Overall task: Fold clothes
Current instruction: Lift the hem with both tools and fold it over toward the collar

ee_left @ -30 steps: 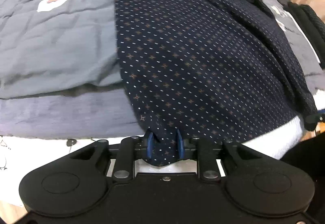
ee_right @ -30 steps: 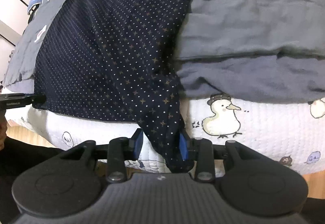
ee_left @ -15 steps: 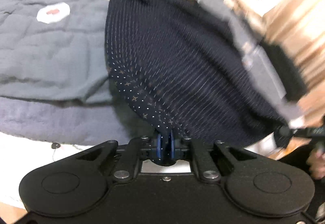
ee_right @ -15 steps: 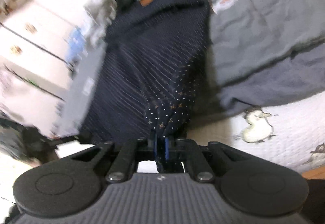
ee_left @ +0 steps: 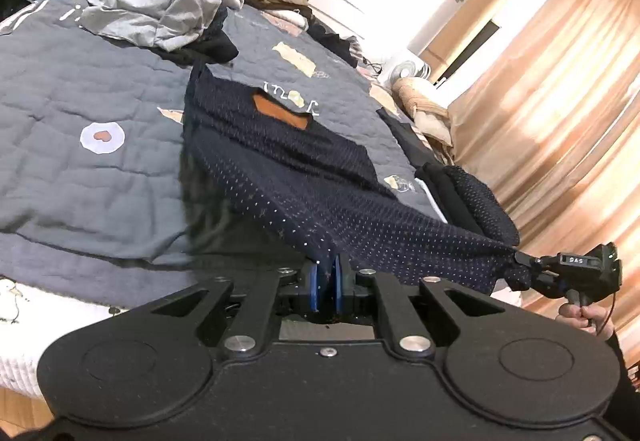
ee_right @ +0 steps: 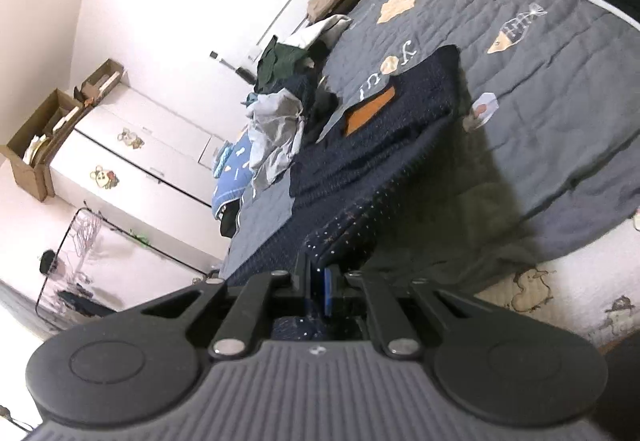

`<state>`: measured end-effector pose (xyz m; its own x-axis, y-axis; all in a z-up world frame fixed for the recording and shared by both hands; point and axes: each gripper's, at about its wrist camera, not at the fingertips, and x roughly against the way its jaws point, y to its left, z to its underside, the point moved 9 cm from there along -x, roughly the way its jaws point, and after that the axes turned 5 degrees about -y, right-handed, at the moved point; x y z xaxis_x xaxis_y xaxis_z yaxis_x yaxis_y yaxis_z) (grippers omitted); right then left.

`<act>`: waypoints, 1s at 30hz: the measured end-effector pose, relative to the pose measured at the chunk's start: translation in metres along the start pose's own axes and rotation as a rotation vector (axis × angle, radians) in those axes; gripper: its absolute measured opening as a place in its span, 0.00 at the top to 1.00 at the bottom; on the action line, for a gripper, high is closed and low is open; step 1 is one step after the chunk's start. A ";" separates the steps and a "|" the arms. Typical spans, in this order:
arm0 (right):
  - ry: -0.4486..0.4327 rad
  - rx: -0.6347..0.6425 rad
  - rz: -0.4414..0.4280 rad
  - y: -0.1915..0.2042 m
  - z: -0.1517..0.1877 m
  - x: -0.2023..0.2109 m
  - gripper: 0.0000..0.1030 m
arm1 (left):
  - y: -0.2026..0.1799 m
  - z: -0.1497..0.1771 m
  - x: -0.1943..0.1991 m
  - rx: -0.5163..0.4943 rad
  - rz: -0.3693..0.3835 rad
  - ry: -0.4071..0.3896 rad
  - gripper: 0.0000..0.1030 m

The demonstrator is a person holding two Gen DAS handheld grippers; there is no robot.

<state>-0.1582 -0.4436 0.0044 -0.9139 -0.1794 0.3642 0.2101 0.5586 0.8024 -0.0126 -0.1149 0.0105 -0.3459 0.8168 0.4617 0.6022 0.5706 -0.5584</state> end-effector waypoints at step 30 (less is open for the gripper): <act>-0.149 -0.164 0.095 -0.103 -0.219 -0.272 0.94 | 0.126 -0.216 -0.283 0.017 -0.196 -0.073 0.92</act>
<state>0.1451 -0.6297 -0.0734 -0.9260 -0.0045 0.3776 0.3399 0.4258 0.8385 0.3163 -0.2922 -0.0420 -0.5073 0.6934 0.5116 0.5061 0.7203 -0.4744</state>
